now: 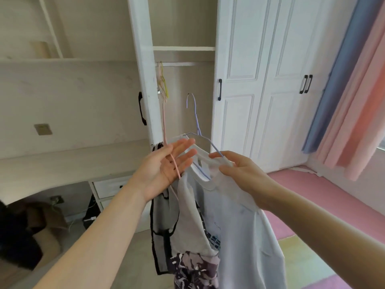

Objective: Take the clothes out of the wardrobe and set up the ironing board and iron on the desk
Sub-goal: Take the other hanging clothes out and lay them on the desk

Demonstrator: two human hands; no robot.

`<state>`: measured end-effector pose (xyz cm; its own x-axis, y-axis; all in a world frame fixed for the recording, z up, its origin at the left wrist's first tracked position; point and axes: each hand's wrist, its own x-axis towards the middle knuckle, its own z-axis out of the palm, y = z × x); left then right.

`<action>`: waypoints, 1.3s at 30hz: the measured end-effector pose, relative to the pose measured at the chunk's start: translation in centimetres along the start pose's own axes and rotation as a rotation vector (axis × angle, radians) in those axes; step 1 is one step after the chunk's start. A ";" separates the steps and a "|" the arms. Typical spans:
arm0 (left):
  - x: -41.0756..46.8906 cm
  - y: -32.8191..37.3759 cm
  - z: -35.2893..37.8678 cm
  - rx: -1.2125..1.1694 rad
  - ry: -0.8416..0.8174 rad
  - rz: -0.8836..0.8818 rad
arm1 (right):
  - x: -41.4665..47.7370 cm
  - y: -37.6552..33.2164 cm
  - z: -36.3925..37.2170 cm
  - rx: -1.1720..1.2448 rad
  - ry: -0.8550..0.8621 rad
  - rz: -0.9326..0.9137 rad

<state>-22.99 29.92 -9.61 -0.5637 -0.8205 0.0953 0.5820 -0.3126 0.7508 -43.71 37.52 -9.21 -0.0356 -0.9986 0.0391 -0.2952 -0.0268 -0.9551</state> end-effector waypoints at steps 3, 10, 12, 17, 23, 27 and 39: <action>-2.4 0.3 0.5 0.104 0.101 0.090 | -0.7 -0.2 0.9 -0.004 -0.053 -0.018; -6.8 1.4 -0.1 0.208 0.306 0.227 | -0.7 -1.7 4.6 -0.047 -0.164 -0.132; -7.9 1.8 -0.6 0.217 0.348 0.256 | -0.6 -2.2 6.3 -0.066 -0.211 -0.181; -10.7 3.4 -3.0 0.281 0.497 0.322 | 0.0 -3.4 11.2 -0.070 -0.330 -0.268; -14.1 6.7 -6.9 0.342 0.652 0.423 | 0.8 -4.3 17.6 -0.149 -0.453 -0.325; -16.0 9.0 -9.3 0.227 0.725 0.465 | 1.5 -5.2 22.2 -0.124 -0.529 -0.368; -21.6 14.3 -18.5 -0.190 0.809 0.441 | 4.0 -3.6 36.5 -0.290 -0.584 -0.407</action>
<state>8.34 34.28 -12.99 0.2679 -0.9443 -0.1912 0.7721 0.0917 0.6289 -7.94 32.00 -16.37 0.6160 -0.7765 0.1327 -0.4183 -0.4651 -0.7802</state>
